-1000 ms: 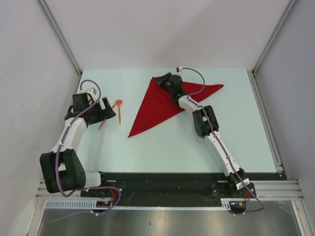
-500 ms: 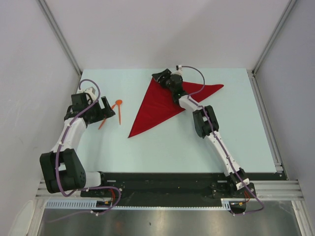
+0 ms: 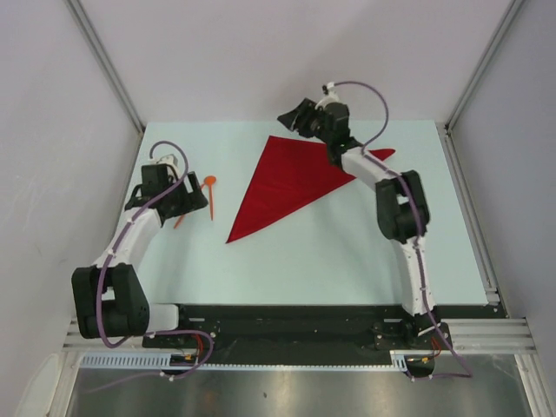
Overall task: Fold the napkin, place the utensils inside, and roll it up
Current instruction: Grab a utensil with the left arm
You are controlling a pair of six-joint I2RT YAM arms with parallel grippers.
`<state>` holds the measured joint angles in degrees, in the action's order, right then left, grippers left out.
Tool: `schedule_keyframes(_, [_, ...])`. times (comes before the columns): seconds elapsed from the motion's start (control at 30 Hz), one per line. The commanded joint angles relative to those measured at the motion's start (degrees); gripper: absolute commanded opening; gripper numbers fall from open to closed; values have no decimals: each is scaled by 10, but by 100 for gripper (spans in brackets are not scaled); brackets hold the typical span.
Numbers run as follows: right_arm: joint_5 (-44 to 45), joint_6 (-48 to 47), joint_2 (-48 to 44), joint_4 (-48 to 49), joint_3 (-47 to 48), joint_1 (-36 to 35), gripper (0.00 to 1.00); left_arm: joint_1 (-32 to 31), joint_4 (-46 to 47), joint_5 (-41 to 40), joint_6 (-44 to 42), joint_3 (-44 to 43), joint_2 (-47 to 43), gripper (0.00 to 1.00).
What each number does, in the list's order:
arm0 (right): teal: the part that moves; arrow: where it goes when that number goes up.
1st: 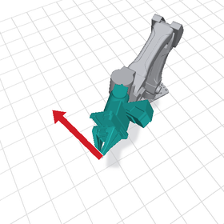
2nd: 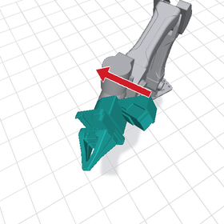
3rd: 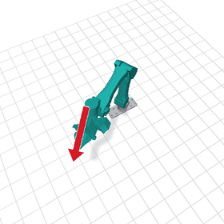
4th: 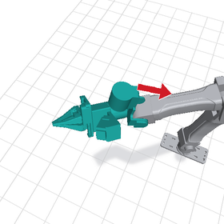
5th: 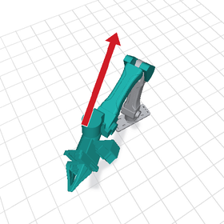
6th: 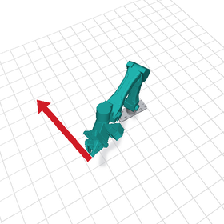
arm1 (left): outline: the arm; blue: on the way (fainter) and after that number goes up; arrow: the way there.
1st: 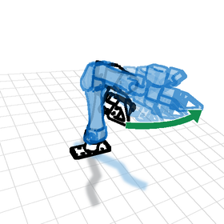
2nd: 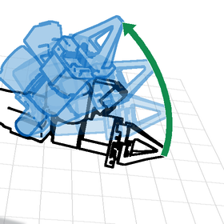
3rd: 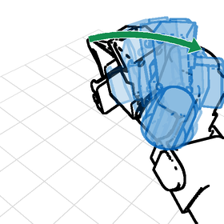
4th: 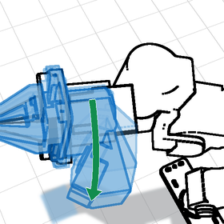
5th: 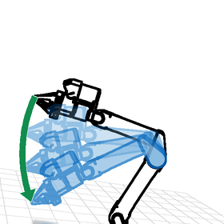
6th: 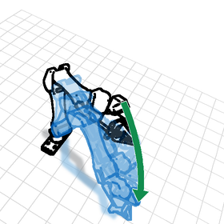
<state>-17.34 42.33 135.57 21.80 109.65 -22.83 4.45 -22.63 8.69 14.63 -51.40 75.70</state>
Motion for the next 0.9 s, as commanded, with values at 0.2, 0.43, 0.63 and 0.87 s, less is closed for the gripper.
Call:
schedule_keyframes(0.2, [-47,-158,-354,-152,-271,41,56,-59,64,-79,39,-113,175,76])
schedule_keyframes(0.43, [-56,-159,-463,-177,-405,70,55,-66,40,-85,16,-235,310,67])
schedule_keyframes(0.63, [-64,-178,-481,-215,-425,74,54,-66,11,-107,-3,-300,378,59])
schedule_keyframes(0.87, [-67,-182,-491,-236,-432,74,54,-66,0,-96,-15,-325,419,46])
